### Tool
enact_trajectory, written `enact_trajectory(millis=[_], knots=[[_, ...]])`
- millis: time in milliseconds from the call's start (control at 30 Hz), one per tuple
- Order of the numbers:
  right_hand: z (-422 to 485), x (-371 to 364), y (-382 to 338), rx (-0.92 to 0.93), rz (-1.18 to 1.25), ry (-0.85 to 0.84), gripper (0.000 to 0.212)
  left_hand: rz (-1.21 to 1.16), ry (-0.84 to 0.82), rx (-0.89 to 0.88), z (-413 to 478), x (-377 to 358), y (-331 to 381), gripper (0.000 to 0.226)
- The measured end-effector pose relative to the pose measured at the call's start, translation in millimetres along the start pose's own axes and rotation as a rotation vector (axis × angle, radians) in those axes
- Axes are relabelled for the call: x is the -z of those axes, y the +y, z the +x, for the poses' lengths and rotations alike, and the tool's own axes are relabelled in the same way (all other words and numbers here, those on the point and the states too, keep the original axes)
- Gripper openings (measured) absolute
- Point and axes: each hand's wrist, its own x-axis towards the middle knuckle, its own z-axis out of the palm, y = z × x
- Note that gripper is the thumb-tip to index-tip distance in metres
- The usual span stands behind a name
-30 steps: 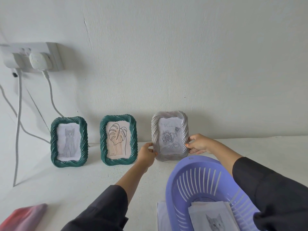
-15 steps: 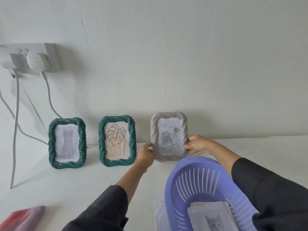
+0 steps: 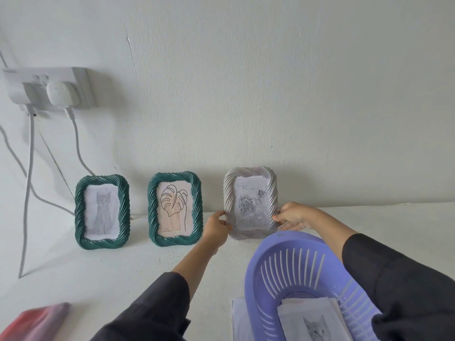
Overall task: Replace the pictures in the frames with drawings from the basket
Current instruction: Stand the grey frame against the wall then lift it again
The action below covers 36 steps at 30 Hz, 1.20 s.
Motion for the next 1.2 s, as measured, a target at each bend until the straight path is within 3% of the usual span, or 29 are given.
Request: enact_trajectory(millis=[167, 267, 333, 433, 533, 733, 933, 1200], knots=[[-12, 2, -4, -0.004, -0.016, 0.033, 0.037, 0.071, 0.017, -0.038, -10, 5, 10, 0.057], [-19, 3, -7, 0.015, -0.093, 0.103, 0.038, 0.102, 0.059, -0.085, -17, 11, 16, 0.063], [-27, 3, -12, 0.055, -0.145, 0.161, 0.024, 0.151, 0.094, -0.126, -24, 15, 23, 0.064], [-44, 0, -21, 0.093, -0.230, 0.257, 0.022, 0.250, 0.125, -0.173, -38, 21, 34, 0.063], [-63, -8, -31, 0.126, -0.286, 0.393, 0.042, 0.317, 0.151, -0.223, -52, 30, 41, 0.060], [-105, -36, -48, 0.259, -0.396, 0.609, 0.042, 0.470, 0.162, -0.369, -88, 50, 50, 0.050], [-154, -74, -54, 0.334, -0.484, 0.581, 0.047, 0.590, 0.153, -0.512, -133, 63, 49, 0.046], [-207, -116, -28, 0.316, -0.505, 0.520, 0.040, 0.678, 0.025, -0.505, -178, 53, 23, 0.043]])
